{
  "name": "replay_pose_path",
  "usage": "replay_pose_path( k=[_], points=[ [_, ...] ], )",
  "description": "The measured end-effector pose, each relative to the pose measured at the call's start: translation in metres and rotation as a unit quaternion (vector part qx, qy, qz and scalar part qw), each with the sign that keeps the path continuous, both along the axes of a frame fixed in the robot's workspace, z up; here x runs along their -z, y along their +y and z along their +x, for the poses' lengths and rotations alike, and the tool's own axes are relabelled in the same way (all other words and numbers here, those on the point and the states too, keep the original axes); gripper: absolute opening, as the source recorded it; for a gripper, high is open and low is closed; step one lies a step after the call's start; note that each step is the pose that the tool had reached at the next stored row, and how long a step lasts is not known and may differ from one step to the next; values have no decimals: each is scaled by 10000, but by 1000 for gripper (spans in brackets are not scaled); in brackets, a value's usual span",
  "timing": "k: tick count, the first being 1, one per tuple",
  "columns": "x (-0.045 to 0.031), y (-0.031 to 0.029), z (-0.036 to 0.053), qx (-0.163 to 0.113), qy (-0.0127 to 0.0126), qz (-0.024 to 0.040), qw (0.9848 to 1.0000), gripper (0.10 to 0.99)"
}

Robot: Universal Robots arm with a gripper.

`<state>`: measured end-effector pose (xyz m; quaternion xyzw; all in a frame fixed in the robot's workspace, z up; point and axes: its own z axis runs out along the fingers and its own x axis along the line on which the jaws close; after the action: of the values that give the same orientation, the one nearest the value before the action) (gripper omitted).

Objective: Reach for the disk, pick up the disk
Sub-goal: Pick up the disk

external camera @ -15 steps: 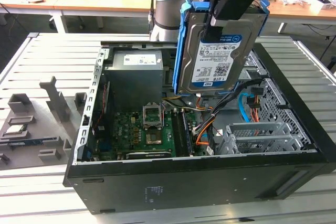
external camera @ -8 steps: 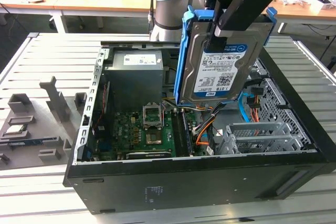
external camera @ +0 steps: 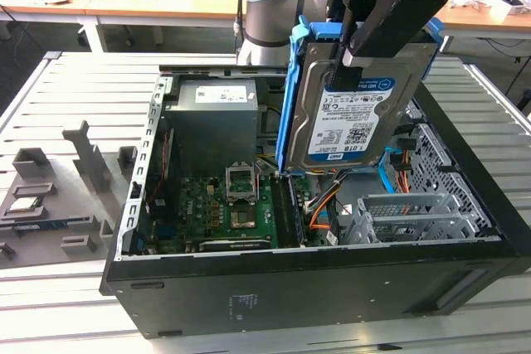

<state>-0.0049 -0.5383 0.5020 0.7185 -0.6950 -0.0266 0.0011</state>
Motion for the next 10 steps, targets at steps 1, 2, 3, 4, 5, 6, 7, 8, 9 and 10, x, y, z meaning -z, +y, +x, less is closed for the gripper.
replay_pose_path(
  k=[1, 2, 3, 4, 5, 6, 7, 8, 9, 10],
  points=[
    [1, -18, 0, 0, 0, 0, 10000, 365],
    [1, -36, 0, 0, 0, 0, 10000, 365],
    [2, -44, 0, 0, 0, 0, 10000, 365],
    [2, -53, 0, 0, 0, 0, 10000, 365],
    [2, -61, 0, 0, 0, 0, 10000, 365],
    [3, -69, 0, 0, 0, 0, 10000, 365],
    [4, -93, 0, 0, 0, 0, 10000, 365],
    [4, -111, 0, 0, 0, 0, 10000, 365],
    [6, -136, 0, 0, 0, 0, 10000, 365],
    [7, -152, 0, 0, 0, 0, 10000, 365]
  ],
)
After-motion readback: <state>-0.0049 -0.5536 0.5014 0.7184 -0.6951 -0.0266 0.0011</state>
